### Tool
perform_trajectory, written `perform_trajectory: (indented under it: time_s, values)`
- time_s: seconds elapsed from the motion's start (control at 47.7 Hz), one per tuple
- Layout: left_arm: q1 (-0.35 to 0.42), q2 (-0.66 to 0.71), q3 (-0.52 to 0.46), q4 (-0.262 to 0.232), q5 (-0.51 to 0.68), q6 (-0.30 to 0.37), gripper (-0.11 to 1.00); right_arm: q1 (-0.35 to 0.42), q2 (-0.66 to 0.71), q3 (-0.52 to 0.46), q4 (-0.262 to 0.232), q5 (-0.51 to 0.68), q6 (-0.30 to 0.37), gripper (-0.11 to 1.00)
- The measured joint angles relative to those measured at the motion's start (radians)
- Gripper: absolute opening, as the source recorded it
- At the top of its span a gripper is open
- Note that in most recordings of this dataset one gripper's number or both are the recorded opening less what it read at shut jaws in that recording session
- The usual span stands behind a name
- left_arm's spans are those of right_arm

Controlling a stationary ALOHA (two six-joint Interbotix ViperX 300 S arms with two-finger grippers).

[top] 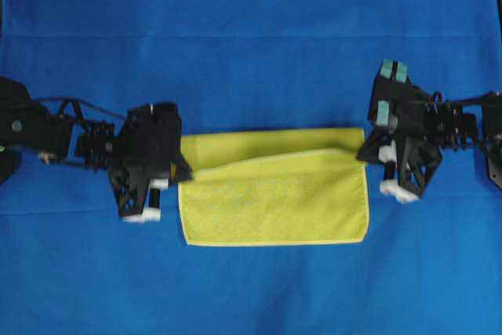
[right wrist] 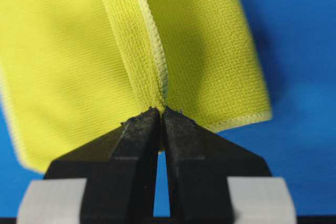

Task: Fold the yellow towel.
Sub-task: 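Lift the top corners and fold them down toward the bottom edge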

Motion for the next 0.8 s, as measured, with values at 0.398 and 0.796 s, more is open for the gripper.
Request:
perform_trajectory:
  time_s: [0.398,0.796]
  values:
    - [-0.138,0.061,-0.049,0.0,0.0,-0.037,0.02,0.175,0.072,-0.044,0.0,-0.002,0.167,0.03]
    - [-0.164,0.087,-0.077,0.0,0.0,-0.037,0.05,0.25,0.104,-0.071,0.0,-0.015,0.204,0.03]
